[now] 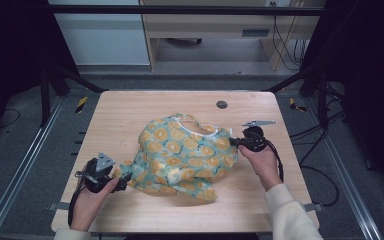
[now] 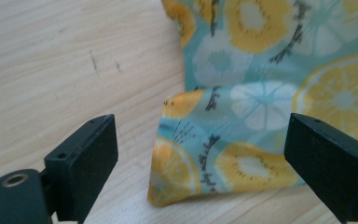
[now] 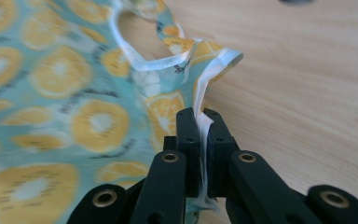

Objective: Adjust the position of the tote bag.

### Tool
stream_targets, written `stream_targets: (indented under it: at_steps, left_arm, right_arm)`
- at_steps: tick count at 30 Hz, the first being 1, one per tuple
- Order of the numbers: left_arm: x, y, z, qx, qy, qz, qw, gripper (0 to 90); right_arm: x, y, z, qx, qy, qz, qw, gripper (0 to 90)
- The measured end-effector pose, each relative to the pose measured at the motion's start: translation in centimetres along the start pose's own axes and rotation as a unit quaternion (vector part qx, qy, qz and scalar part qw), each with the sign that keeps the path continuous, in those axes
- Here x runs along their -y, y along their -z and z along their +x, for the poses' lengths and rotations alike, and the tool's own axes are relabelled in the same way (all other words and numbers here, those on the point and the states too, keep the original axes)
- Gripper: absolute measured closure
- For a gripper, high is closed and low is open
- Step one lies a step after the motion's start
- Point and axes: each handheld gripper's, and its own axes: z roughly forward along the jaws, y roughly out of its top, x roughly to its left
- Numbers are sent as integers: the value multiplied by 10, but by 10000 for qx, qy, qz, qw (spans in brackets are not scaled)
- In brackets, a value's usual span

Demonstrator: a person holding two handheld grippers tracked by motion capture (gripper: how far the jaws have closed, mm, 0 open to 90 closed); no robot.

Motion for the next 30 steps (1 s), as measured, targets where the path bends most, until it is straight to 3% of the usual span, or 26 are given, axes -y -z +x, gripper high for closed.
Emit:
stream_targets:
  at_steps: [3, 9, 12, 14, 19, 22, 25, 27, 30]
  left_arm:
    - [-7, -1, 0, 105, 59, -266, 9996, 100]
    - [-26, -7, -3, 112, -171, -241, 9995, 104]
    - [-43, -9, 1, 162, -128, -220, 9995, 117]
    - [-57, -15, 4, 210, -159, -148, 9995, 120]
    - [-86, -36, 10, 357, -34, 6, 9994, 118]
    - [-99, -51, 12, 474, 66, -3, 9989, 117]
    - [-111, -66, 13, 466, 16, 133, 9988, 117]
    - [-119, -74, 13, 518, 143, 109, 9985, 119]
    - [-132, -88, 12, 519, 33, 247, 9983, 115]
  right_arm:
    - [-5, 17, 18, -121, 291, -289, 9991, 879]
    - [-1, 41, 50, -404, 878, -756, 9925, 890]
    - [7, 43, 63, -618, 971, -802, 9901, 891]
    - [13, 40, 73, -698, 1152, -672, 9886, 890]
    - [17, 36, 79, -711, 1301, -639, 9869, 890]
    - [20, 34, 81, -546, 1537, -611, 9847, 890]
    - [22, 31, 81, -554, 1505, -557, 9855, 890]
    - [23, 30, 82, -571, 1489, -533, 9858, 890]
    - [23, 27, 82, -587, 1506, -523, 9855, 890]
